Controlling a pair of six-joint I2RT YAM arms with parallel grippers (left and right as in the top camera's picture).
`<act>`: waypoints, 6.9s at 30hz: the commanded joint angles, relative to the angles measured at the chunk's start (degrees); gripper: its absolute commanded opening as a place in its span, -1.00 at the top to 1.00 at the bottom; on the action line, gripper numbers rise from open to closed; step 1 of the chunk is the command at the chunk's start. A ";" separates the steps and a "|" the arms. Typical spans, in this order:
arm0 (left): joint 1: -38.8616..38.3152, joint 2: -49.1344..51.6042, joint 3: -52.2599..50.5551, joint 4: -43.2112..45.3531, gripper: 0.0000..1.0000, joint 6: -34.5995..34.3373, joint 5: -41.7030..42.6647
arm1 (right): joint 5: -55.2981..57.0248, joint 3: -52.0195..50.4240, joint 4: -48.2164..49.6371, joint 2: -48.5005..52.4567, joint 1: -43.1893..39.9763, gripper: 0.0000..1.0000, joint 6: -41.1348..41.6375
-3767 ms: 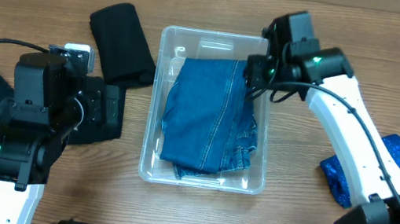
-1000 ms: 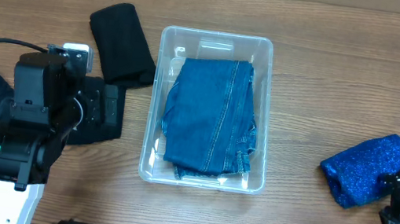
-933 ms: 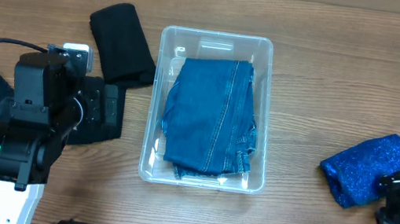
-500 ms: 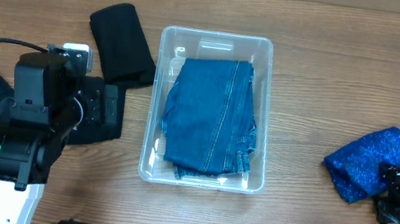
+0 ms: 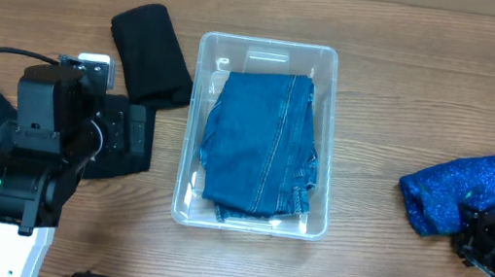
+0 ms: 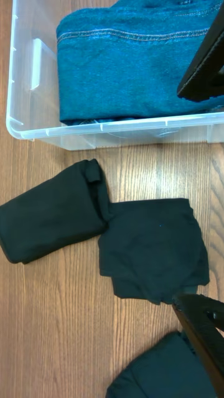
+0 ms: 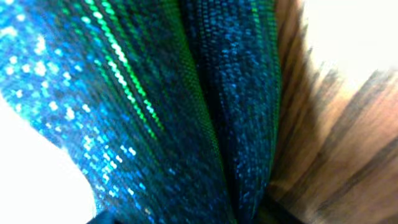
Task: Pack container
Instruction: 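Grasp the sparkly blue fabric with the right gripper, then carry the sparkly blue fabric into the container over the jeans, then press and flatten the blue fabric inside the container with the right gripper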
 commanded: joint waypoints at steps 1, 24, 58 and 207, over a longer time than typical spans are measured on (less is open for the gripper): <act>-0.35 0.17 1.22 0.22 -1.00 1.55 -0.57 | 13.62 -5.16 -1.95 5.31 1.01 0.42 0.15; -0.35 0.17 1.22 0.66 -1.00 2.03 -0.79 | -4.61 40.70 -40.02 -15.30 30.60 0.92 -19.45; -0.35 0.17 1.22 0.44 -1.00 2.01 -0.76 | 2.32 41.11 -30.38 -10.21 80.96 0.92 7.15; -0.35 0.17 1.22 -0.39 -1.00 1.97 -0.57 | 48.26 36.92 -6.25 -8.66 90.53 0.63 -9.51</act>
